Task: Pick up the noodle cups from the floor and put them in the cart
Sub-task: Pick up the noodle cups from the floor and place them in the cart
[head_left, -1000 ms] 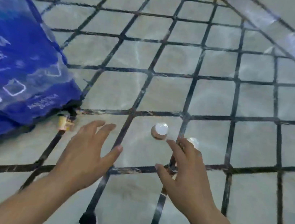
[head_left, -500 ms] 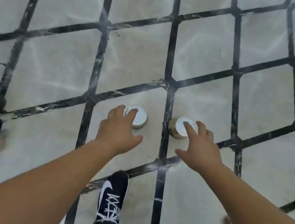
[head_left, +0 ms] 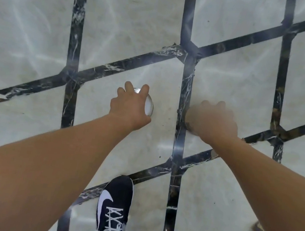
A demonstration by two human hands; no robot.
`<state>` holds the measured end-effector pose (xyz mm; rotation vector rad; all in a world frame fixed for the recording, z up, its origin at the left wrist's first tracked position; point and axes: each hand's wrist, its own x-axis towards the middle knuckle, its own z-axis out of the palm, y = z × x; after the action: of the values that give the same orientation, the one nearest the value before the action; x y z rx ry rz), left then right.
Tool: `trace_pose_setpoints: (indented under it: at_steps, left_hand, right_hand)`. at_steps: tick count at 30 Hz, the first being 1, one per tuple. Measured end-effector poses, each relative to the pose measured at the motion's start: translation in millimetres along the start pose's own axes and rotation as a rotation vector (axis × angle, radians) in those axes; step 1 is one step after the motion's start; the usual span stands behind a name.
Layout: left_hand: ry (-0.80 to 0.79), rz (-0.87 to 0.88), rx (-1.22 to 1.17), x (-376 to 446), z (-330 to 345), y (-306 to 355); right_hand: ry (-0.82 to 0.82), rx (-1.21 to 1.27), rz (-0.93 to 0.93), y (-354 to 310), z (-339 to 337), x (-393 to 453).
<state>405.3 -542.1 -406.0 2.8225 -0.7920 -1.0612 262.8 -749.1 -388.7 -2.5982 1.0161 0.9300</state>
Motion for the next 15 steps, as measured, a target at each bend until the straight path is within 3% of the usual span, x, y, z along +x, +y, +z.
trace_pose_setpoints:
  at_steps: [8,15]
  left_hand:
    - [0.081,-0.176,-0.227,-115,-65,-44]
    - [0.32,-0.372,-0.668,-299,-153,-92]
  right_hand:
    - [0.03,0.55,0.071,-39,-58,-89]
    - [-0.057,1.004,-0.022,-107,-123,-225]
